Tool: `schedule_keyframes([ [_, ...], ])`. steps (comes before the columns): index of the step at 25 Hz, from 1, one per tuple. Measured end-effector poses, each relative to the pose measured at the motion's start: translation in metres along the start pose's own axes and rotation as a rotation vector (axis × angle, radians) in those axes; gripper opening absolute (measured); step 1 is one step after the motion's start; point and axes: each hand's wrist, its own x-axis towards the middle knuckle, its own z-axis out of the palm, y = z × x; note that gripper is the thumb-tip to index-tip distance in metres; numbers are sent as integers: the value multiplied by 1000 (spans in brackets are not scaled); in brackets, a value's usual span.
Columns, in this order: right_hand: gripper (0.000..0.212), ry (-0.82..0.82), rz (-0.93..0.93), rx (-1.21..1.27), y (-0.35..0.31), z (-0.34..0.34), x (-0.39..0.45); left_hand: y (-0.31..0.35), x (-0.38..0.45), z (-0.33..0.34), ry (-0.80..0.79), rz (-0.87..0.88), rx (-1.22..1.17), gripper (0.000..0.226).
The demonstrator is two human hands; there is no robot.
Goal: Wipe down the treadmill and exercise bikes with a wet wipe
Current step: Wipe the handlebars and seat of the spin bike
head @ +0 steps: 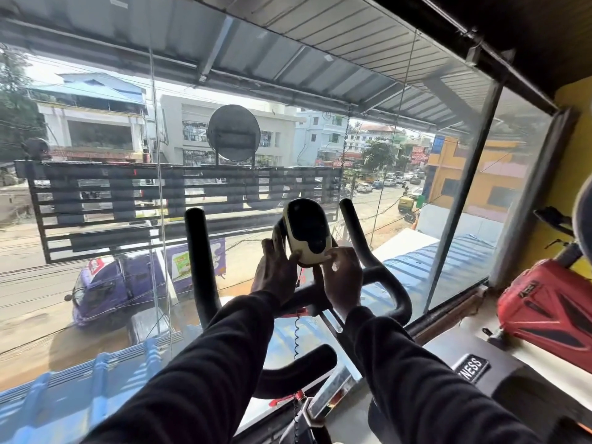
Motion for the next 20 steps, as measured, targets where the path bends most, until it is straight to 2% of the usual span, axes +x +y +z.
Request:
schedule_keyframes([
  [2,13,74,137,54,-1,7,16,4,-1,-3,1,1,-40,68],
  [5,19,-38,294,99,-19,19,39,3,-1,-2,15,14,-33,70],
  [6,21,-65,291,83,-22,21,40,2,0,-2,-1,13,-34,69],
  [9,33,-95,-48,33,-25,15,29,0,2,1,-27,12,-39,68],
  [10,34,-99,-97,33,-26,15,31,0,2,1,-29,20,-31,68],
  [13,33,-95,-32,20,-38,17,41,5,-1,-2,-22,-33,-45,70],
  [16,35,-137,-237,22,-26,15,37,11,-3,-8,-16,-49,-68,72],
  [20,31,-93,26,-12,-28,21,36,11,-5,-8,-12,-47,-58,71],
])
